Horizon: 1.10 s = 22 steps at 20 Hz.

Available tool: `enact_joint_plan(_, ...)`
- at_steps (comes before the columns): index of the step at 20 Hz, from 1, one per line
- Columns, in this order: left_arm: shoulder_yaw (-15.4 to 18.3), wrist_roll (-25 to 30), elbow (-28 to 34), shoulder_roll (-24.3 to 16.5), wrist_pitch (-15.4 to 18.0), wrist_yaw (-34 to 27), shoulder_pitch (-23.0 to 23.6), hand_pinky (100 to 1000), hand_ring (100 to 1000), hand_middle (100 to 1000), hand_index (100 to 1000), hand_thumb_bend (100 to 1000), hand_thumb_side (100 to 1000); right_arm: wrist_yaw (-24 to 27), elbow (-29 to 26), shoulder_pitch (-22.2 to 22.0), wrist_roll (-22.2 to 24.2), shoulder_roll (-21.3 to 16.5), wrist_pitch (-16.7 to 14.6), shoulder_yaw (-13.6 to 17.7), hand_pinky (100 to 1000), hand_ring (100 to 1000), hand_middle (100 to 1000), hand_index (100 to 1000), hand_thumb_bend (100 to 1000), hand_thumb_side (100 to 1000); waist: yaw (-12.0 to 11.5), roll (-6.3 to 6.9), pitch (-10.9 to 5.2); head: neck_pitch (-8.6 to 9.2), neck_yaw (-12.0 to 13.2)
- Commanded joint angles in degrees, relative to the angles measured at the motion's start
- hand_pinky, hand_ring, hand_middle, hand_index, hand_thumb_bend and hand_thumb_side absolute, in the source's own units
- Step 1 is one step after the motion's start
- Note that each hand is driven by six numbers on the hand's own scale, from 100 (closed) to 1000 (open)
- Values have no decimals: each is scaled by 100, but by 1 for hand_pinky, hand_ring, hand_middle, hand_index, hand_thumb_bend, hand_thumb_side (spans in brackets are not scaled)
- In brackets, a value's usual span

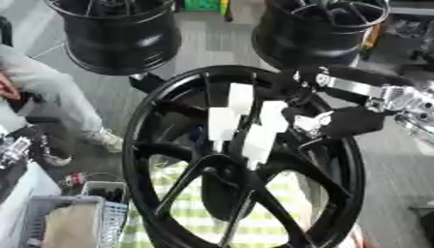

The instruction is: Pull the pin out of the wheel hub.

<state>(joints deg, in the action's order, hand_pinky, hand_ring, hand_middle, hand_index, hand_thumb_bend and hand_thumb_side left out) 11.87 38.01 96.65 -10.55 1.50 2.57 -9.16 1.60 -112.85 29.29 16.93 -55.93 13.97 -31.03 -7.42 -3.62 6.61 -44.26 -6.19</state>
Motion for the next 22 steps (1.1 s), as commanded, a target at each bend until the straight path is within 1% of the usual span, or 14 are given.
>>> enact_joint_plan(1,10,3,59,-120,22,-9,-78,646,611,638,782,100,858,-15,57,124,325,-41,-26,144,760,803,872,984,100,605,14,27,-45,15,19)
enact_joint_plan(10,17,3,59,-115,22,-6,-71,647,610,637,782,100,858,-312,214,189,1276,87,-123,311,768,809,872,983,100,610,30,31,-49,15,36)
enact_joint_plan(14,20,-1,61,-108,21,-11,-70,647,610,637,782,100,858,-518,311,232,1693,149,-162,495,770,812,874,983,100,596,35,40,-50,15,51)
enact_joint_plan(17,29,-12,63,-108,21,-12,-70,647,610,637,782,100,858,-593,285,262,1979,167,-189,708,769,810,872,983,100,591,44,44,-49,15,64)
enact_joint_plan(19,34,-17,62,-107,19,-10,-68,647,610,636,782,100,858,-609,185,259,2031,157,-200,869,769,808,873,983,100,580,51,45,-46,15,78)
enact_joint_plan(22,40,-23,63,-102,16,-6,-68,647,610,636,782,100,859,-602,-12,211,1920,133,-188,1126,767,805,869,982,100,554,63,47,-40,15,98)
